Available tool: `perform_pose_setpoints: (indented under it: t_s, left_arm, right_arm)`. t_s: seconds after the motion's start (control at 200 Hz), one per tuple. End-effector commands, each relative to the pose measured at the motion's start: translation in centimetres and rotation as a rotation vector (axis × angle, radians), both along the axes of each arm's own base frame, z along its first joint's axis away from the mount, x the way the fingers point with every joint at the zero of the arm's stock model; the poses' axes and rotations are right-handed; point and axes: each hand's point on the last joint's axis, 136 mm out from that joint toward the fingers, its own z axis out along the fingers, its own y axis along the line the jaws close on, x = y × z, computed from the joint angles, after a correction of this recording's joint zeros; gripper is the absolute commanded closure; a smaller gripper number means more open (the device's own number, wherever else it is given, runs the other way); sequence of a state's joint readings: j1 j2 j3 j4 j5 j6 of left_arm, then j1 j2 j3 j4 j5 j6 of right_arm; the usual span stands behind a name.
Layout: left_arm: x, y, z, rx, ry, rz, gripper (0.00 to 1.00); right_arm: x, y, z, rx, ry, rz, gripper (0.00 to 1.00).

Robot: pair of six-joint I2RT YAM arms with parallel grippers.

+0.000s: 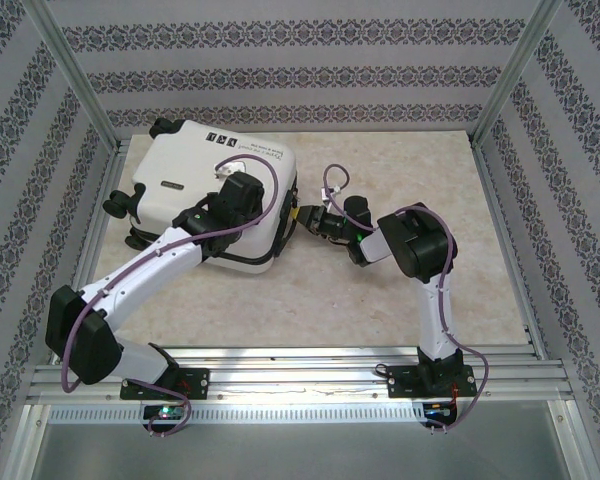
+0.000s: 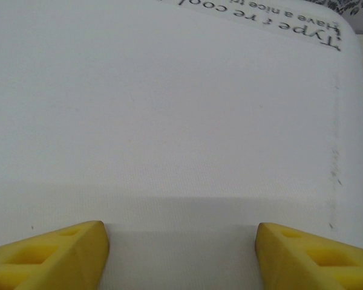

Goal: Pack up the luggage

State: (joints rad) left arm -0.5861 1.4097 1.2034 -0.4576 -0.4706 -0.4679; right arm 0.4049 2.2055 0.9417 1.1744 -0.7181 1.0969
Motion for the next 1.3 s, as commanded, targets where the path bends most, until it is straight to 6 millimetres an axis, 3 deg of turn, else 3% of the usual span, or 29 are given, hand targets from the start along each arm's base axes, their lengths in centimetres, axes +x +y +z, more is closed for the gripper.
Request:
perform_pose_setpoints:
  t_s: [0.0, 0.22, 0.51, 0.819, 0.854, 0.919, 1.004, 1.299]
  left_arm:
    - [0.0, 2.9, -3.2, 0.083, 0.093, 0.046, 0.33]
    - [1.2, 2.4, -4.0, 0.066, 0.09, 0.016, 0.33]
    - [2.3, 0.3, -5.9, 0.026, 0.074, -0.075, 0.33]
    - [3.6, -3.2, -7.0, -0.04, 0.057, -0.223, 0.34]
    - [3.6, -3.2, -7.0, -0.043, 0.058, -0.224, 0.35]
    - [3.6, -3.0, -6.8, -0.039, 0.062, -0.213, 0.35]
    - [3.4, -2.2, -6.6, -0.018, 0.077, -0.18, 0.35]
    - [2.2, -1.0, -5.6, -0.018, 0.083, -0.135, 0.36]
  right_arm:
    - [-3.6, 1.4, 3.8, 0.046, -0.181, 0.111, 1.0]
    - [-9.4, 3.4, 2.4, 0.011, -0.168, 0.149, 1.0]
    - [-16.9, 7.1, 4.0, -0.033, -0.287, 0.27, 1.0]
    - [-19.7, 9.6, 6.3, -0.019, -0.397, 0.436, 1.0]
    - [-19.6, 9.5, 6.3, -0.023, -0.398, 0.435, 0.99]
    - [-19.3, 8.9, 6.1, -0.038, -0.39, 0.425, 0.83]
    - [-19.0, 8.0, 5.7, -0.056, -0.373, 0.411, 0.71]
    - [-19.2, 4.5, 2.2, -0.215, -0.314, 0.383, 0.64]
